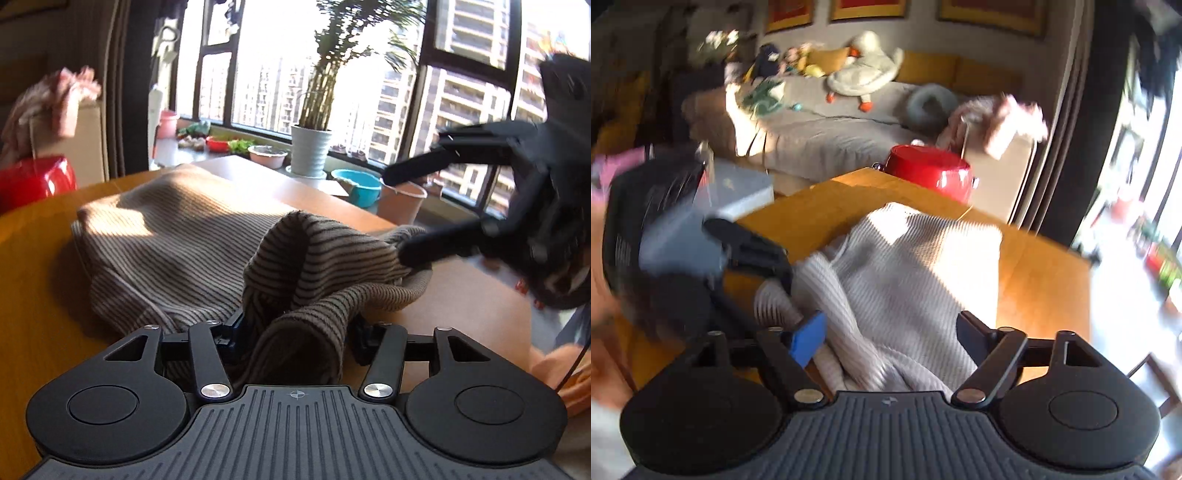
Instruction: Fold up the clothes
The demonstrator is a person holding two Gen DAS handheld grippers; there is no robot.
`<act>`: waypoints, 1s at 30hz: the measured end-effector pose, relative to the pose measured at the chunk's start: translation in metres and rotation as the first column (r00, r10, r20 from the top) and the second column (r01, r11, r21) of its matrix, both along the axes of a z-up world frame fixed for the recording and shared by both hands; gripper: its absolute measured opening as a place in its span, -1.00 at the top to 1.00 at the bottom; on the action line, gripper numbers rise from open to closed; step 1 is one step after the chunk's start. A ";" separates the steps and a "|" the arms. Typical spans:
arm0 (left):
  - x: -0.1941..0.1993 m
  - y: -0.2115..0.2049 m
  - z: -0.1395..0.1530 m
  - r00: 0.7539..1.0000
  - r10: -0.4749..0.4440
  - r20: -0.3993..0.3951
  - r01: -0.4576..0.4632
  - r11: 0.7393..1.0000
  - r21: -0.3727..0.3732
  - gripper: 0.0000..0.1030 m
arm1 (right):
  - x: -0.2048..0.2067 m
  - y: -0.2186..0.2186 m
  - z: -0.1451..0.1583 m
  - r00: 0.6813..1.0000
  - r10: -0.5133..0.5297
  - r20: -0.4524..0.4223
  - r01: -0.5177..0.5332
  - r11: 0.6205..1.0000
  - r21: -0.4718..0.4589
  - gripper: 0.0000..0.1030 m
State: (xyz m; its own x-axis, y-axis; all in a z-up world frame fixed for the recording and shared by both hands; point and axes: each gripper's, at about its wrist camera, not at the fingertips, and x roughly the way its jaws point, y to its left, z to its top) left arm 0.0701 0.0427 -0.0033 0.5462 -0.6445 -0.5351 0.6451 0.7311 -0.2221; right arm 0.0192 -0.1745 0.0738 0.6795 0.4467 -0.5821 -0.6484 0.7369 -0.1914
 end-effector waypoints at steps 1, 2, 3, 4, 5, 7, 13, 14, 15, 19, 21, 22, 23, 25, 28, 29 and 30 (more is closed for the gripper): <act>0.006 0.005 0.000 0.999 0.009 -0.036 -0.011 0.999 -0.037 -0.08 | -0.005 0.002 -0.004 1.000 0.020 0.019 -0.019 0.999 -0.031 -0.57; 0.013 0.010 0.000 0.998 0.017 -0.067 -0.021 0.997 -0.068 -0.07 | -0.009 0.004 -0.008 0.999 0.040 0.037 -0.037 0.997 -0.063 -0.58; 0.018 0.013 -0.001 0.996 0.021 -0.092 -0.029 0.996 -0.090 -0.07 | -0.013 0.008 -0.014 0.997 0.056 0.058 -0.050 0.994 -0.096 -0.61; 0.020 0.015 -0.001 0.994 0.022 -0.105 -0.033 0.995 -0.098 -0.07 | -0.016 0.012 -0.020 0.994 0.073 0.080 -0.063 0.990 -0.130 -0.62; 0.020 0.015 -0.002 0.994 0.023 -0.110 -0.034 0.994 -0.100 -0.07 | -0.019 0.019 -0.027 0.987 0.099 0.125 -0.076 0.982 -0.175 -0.62; 0.023 0.017 -0.002 0.993 0.023 -0.118 -0.035 0.994 -0.101 -0.07 | -0.024 0.033 -0.042 0.965 0.154 0.210 -0.096 0.959 -0.265 -0.62; 0.009 0.021 0.002 0.992 0.033 -0.122 -0.045 0.994 -0.098 -0.08 | -0.017 0.062 -0.072 0.938 0.244 0.246 -0.128 0.903 -0.409 -0.06; 0.007 0.022 0.003 0.992 0.035 -0.122 -0.046 0.994 -0.096 -0.08 | -0.016 0.063 -0.070 0.947 0.231 0.225 -0.130 0.912 -0.389 -0.04; 0.005 0.024 0.005 0.992 0.036 -0.122 -0.048 0.994 -0.096 -0.08 | -0.014 0.063 -0.068 0.955 0.217 0.204 -0.131 0.920 -0.368 0.08; 0.005 0.048 0.027 0.989 0.110 -0.102 -0.124 0.981 -0.147 -0.51 | -0.015 0.058 -0.056 0.976 0.171 0.136 -0.124 0.945 -0.301 0.37; 0.009 0.060 0.040 0.981 0.170 -0.092 -0.184 0.965 -0.188 -0.54 | -0.017 0.055 -0.050 0.983 0.150 0.104 -0.117 0.956 -0.270 0.44; 0.012 0.063 0.044 0.977 0.194 -0.091 -0.208 0.958 -0.198 -0.52 | -0.018 0.053 -0.047 0.986 0.140 0.087 -0.114 0.960 -0.255 0.45; 0.016 0.064 0.047 0.973 0.213 -0.090 -0.227 0.953 -0.201 -0.48 | -0.021 0.052 -0.044 0.988 0.138 0.072 -0.116 0.962 -0.245 0.46; 0.025 0.062 0.046 0.969 0.228 -0.098 -0.243 0.951 -0.188 -0.36 | -0.032 0.051 -0.036 0.987 0.150 0.052 -0.133 0.962 -0.238 0.47; 0.036 0.054 0.035 0.964 0.230 -0.131 -0.250 0.954 -0.166 0.02 | -0.055 0.043 -0.021 0.984 0.178 0.023 -0.169 0.959 -0.228 0.48; 0.040 0.051 0.030 0.963 0.226 -0.147 -0.249 0.955 -0.160 0.09 | -0.063 0.040 -0.016 0.982 0.188 0.013 -0.180 0.958 -0.225 0.48; 0.043 0.049 0.025 0.961 0.223 -0.164 -0.248 0.956 -0.154 0.10 | -0.069 0.037 -0.008 0.981 0.192 0.012 -0.184 0.957 -0.222 0.48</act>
